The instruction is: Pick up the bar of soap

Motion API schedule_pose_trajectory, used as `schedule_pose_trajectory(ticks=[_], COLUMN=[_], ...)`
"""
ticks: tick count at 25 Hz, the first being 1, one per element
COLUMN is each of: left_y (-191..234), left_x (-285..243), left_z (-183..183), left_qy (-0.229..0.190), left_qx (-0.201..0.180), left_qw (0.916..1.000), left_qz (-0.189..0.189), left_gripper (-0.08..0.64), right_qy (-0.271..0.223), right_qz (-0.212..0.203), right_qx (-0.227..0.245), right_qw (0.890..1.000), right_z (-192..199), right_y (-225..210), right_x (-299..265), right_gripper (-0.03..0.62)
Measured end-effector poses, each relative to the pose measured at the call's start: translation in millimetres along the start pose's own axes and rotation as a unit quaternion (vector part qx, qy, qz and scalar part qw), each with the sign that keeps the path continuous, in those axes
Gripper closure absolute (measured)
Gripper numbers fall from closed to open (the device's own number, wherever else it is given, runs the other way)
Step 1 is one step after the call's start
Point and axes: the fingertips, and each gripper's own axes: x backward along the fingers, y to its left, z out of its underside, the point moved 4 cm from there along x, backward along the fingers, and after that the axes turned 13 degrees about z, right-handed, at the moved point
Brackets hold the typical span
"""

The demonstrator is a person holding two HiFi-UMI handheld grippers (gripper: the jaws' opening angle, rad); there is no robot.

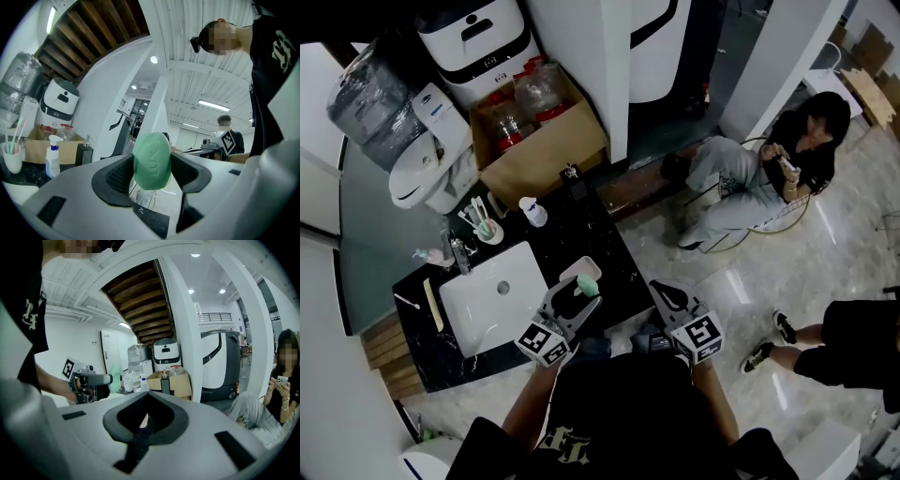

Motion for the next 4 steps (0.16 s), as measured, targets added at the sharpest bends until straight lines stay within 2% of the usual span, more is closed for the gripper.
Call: schedule_pose_trajectory(ticks=[4], left_y=[5.4], left_x=[-1.2], left_z=[-1.7], left_qy=[0.000], left_qx=[-0.003], left_qw=[1.0000], left_qz=[-0.001], left_gripper=[0.298], right_qy=[-0.003], right_qz=[0.003], right_qx=[0.002], right_qw=[1.000], right_z=[-1.2], right_y=[-3.3], right_x=[-4.1], right_gripper=[0.584])
